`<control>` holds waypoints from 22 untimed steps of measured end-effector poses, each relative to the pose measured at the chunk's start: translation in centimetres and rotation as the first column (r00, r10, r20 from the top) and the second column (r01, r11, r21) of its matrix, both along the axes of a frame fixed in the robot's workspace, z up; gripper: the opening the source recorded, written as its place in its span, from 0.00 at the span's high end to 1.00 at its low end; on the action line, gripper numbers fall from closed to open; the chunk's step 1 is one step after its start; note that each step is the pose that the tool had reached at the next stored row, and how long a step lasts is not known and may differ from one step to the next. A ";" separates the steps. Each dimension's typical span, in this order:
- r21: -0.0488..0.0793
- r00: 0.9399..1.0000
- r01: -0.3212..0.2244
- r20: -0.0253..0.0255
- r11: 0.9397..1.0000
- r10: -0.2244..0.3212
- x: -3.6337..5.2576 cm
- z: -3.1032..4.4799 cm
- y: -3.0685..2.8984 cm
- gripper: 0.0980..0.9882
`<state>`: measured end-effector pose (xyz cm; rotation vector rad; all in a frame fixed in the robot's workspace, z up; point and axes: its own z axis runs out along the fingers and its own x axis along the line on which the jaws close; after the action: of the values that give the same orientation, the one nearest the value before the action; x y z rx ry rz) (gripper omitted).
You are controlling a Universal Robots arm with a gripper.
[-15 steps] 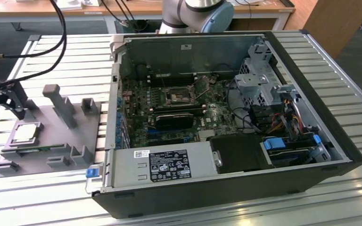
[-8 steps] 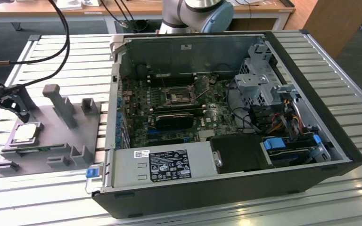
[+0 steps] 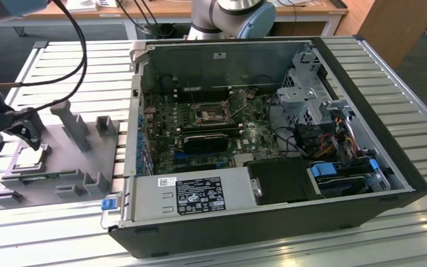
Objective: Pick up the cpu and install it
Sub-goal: 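Pick up the cpu and move it towards the insertion slot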
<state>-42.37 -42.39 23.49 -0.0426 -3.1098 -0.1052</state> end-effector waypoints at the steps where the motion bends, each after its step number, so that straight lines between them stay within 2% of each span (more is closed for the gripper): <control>1: 0.000 1.000 0.000 0.000 1.000 0.000 -0.01 -0.15 0.03 0.32; 5: 0.001 1.000 0.000 0.001 1.000 0.000 -0.15 -0.88 0.05 0.32; 8: 0.002 1.000 -0.002 0.003 1.000 0.002 -0.29 -1.38 0.05 0.32; 10: 0.002 1.000 -0.002 0.011 1.000 0.002 -0.50 -1.57 0.06 0.32; 12: 0.002 1.000 -0.002 0.017 1.000 0.002 -0.67 -1.76 0.06 0.32; 13: 0.002 1.000 -0.002 0.018 1.000 0.002 -0.72 -1.90 0.07 0.32; 22: 0.002 1.000 -0.002 0.017 1.000 0.002 -0.80 -2.95 0.35 0.32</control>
<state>-43.17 -42.04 20.54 -0.0383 -3.1265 -0.1095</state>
